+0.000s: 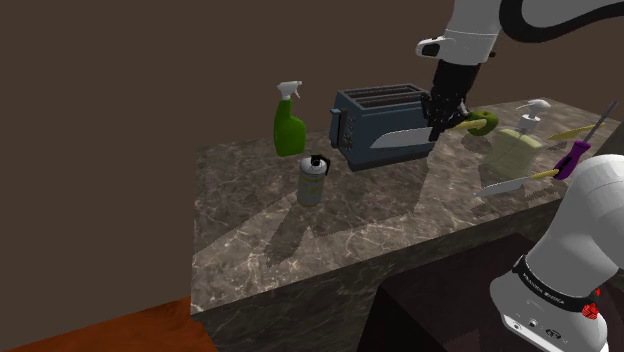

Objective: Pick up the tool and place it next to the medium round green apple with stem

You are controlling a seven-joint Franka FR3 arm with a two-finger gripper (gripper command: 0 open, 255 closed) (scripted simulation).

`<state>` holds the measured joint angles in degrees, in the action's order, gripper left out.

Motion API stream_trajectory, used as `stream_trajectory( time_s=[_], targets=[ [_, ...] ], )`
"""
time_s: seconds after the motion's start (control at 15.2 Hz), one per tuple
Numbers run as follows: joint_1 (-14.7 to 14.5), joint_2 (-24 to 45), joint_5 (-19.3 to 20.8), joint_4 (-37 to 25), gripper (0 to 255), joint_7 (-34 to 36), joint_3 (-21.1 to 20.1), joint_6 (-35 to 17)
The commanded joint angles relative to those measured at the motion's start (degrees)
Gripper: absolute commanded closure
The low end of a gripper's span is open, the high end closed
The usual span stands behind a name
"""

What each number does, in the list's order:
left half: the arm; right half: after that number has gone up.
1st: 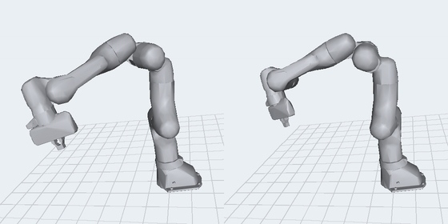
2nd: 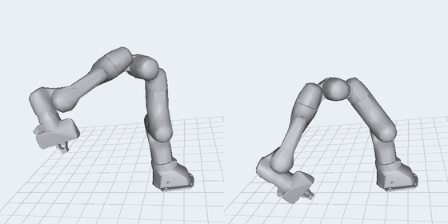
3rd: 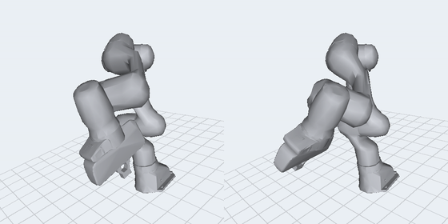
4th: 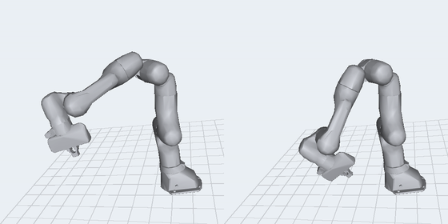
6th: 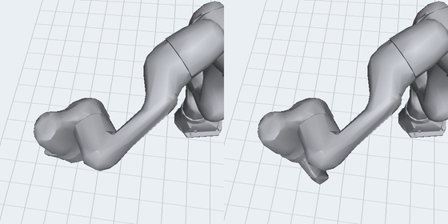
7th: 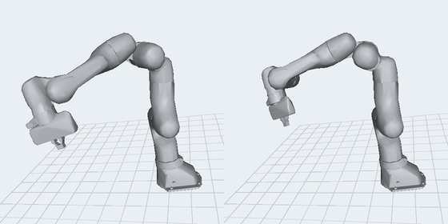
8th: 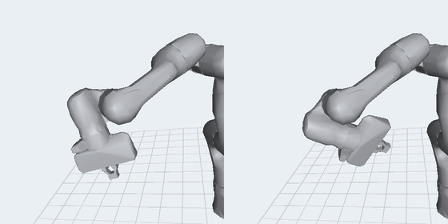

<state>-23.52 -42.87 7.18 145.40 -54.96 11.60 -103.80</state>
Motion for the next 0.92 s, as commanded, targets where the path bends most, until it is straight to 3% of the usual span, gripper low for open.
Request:
stream_trajectory(
  time_s=[0.0,0.86],
  targets=[
    [1.1,-1.4,1.3,0.2,255,-2.0,1.6,1.1],
    [10.3,-7.1,13.4,-0.8,255,-19.8,16.9,5.6]
  ],
)
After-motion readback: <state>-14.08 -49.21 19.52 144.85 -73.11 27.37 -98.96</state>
